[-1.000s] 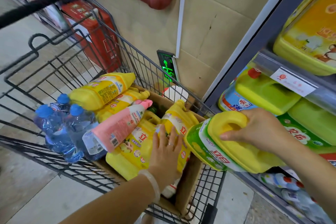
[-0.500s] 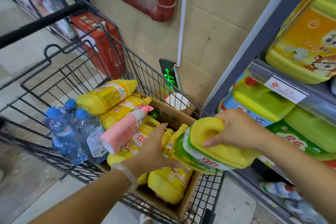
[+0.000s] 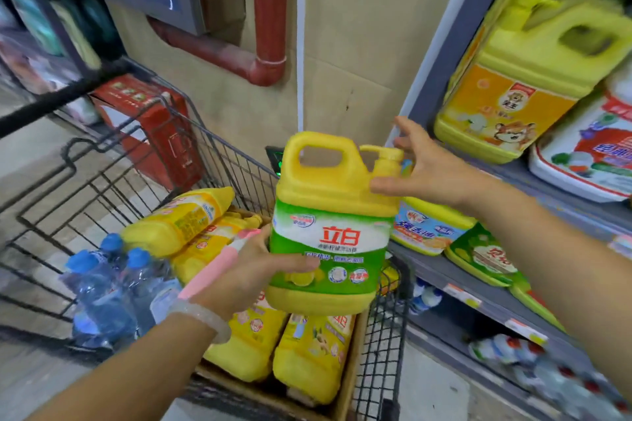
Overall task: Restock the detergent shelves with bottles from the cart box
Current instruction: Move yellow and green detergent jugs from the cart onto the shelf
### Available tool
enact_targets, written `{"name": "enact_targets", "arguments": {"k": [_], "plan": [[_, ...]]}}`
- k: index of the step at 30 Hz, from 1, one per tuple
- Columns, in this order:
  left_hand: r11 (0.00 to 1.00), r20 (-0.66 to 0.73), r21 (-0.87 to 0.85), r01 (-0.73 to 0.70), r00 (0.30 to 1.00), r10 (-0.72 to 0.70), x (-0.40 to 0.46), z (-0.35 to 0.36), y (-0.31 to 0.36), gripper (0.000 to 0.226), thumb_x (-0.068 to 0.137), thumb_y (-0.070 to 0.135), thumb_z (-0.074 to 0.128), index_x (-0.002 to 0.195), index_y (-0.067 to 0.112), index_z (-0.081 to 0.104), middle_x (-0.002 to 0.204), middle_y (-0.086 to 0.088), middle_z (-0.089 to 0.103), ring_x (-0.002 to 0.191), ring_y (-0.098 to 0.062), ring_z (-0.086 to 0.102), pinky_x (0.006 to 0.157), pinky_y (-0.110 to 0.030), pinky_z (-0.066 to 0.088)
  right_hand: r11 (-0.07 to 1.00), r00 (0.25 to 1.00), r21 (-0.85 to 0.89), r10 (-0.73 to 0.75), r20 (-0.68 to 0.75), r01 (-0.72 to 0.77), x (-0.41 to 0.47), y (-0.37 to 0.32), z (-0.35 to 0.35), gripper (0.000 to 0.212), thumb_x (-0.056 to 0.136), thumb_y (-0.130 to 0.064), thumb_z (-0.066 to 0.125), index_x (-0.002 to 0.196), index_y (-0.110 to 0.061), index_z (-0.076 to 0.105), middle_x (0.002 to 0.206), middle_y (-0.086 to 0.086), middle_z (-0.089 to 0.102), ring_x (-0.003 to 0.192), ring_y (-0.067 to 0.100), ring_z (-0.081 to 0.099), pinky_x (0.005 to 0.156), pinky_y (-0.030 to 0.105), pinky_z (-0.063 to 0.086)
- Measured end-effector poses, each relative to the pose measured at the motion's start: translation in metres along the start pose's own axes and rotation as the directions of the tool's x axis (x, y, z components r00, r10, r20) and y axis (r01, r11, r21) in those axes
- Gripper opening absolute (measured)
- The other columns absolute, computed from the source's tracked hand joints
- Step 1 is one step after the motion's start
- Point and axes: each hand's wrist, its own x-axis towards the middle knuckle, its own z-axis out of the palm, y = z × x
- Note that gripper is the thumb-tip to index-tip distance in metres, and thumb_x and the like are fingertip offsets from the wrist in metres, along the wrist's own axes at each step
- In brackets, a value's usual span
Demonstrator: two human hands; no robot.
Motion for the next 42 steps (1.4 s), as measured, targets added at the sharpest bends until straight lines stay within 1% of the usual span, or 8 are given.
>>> {"name": "enact_targets", "arguments": {"k": [2, 5, 13, 18, 22, 28, 35, 42], "plan": [[0.998, 0.0, -0.055, 0.018, 1.0, -0.018, 0.001, 0.001, 0.01, 0.078, 0.044, 0.004, 0.084, 0.118, 0.01, 0.059, 0.1, -0.01, 0.074, 0.089, -0.027, 0.072, 0.072, -0.036, 0.059, 0.97, 0.989, 0.195, 0.132, 0.07, -0.144, -0.022, 0.026, 0.011, 0.124, 0.055, -0.034, 0.089, 0.149, -0.027, 0.009, 0.144, 0.007, 0.042, 0.123, 0.016, 0.049, 0.101, 0.036, 0.044], [0.997, 0.053, -0.078, 0.024, 0.998, -0.02, -0.005, 0.015, 0.032, 0.081, 0.047, 0.009, 0.084, 0.124, 0.009, 0.057, 0.101, -0.012, 0.074, 0.087, -0.028, 0.072, 0.07, -0.036, 0.059, 0.921, 0.969, 0.329, 0.15, 0.198, -0.21, -0.057, 0.05, 0.036, 0.096, 0.06, -0.028, 0.087, 0.139, -0.022, 0.032, 0.119, -0.002, 0.064, 0.101, 0.009, 0.065, 0.084, 0.03, 0.055], [0.983, 0.212, 0.116, -0.141, 0.971, 0.114, -0.035, 0.104, 0.08, 0.06, 0.06, 0.022, 0.082, 0.116, 0.019, 0.058, 0.097, -0.004, 0.075, 0.085, -0.02, 0.073, 0.072, -0.033, 0.06, 0.858, 0.99, 0.511, 0.111, -0.092, -0.049, -0.137, 0.059, -0.007, 0.05, 0.071, -0.017, 0.078, 0.112, -0.027, 0.051, 0.106, -0.008, 0.067, 0.081, -0.001, 0.068, 0.062, 0.016, 0.053], [0.892, 0.236, 0.279, -0.356, 0.926, 0.295, -0.064, 0.207, 0.091, 0.079, 0.029, 0.054, 0.087, 0.098, 0.023, 0.067, 0.091, 0.004, 0.076, 0.084, -0.015, 0.073, 0.074, -0.031, 0.059, 0.883, 0.952, 0.468, 0.111, -0.284, 0.036, -0.228, 0.081, -0.074, 0.071, 0.055, -0.033, 0.086, 0.118, -0.025, 0.053, 0.113, -0.006, 0.068, 0.098, 0.008, 0.066, 0.077, 0.025, 0.055], [0.827, 0.311, 0.263, -0.496, 0.855, 0.414, -0.096, 0.305, 0.099, 0.046, 0.057, 0.038, 0.088, 0.094, 0.024, 0.065, 0.071, 0.018, 0.073, 0.07, 0.0, 0.07, 0.055, -0.012, 0.052, 0.886, 0.908, 0.453, 0.102, -0.406, 0.103, -0.311, 0.098, -0.132, 0.051, 0.069, -0.022, 0.082, 0.112, -0.028, 0.056, 0.11, -0.007, 0.069, 0.09, 0.005, 0.069, 0.07, 0.026, 0.057], [0.767, 0.45, 0.233, -0.598, 0.765, 0.46, -0.121, 0.432, 0.11, 0.05, 0.045, 0.039, 0.079, 0.09, 0.022, 0.065, 0.082, 0.01, 0.074, 0.076, -0.006, 0.071, 0.069, -0.024, 0.057, 0.914, 0.824, 0.378, 0.099, -0.557, 0.146, -0.416, 0.127, -0.214, 0.036, 0.078, -0.019, 0.074, 0.108, -0.03, 0.057, 0.095, -0.016, 0.07, 0.07, -0.007, 0.064, 0.051, 0.015, 0.047], [0.702, 0.547, 0.177, -0.689, 0.662, 0.512, -0.124, 0.535, 0.134, 0.02, 0.07, 0.019, 0.077, 0.084, 0.023, 0.063, 0.068, 0.017, 0.07, 0.06, 0.005, 0.067, 0.052, -0.011, 0.052, 0.914, 0.728, 0.351, 0.1, -0.678, 0.202, -0.467, 0.144, -0.286, 0.046, 0.079, -0.016, 0.073, 0.121, -0.02, 0.055, 0.105, -0.002, 0.072, 0.092, 0.014, 0.069, 0.082, 0.04, 0.058], [0.525, 0.55, 0.13, -0.841, 0.502, 0.667, -0.1, 0.601, 0.197, 0.019, 0.068, 0.034, 0.073, 0.084, 0.029, 0.063, 0.068, 0.025, 0.067, 0.06, 0.01, 0.065, 0.052, -0.007, 0.049, 0.922, 0.65, 0.257, 0.009, -0.76, 0.288, -0.453, 0.142, -0.376, 0.043, 0.081, -0.017, 0.071, 0.121, -0.019, 0.055, 0.106, -0.001, 0.068, 0.083, 0.008, 0.065, 0.056, 0.017, 0.052]]}}
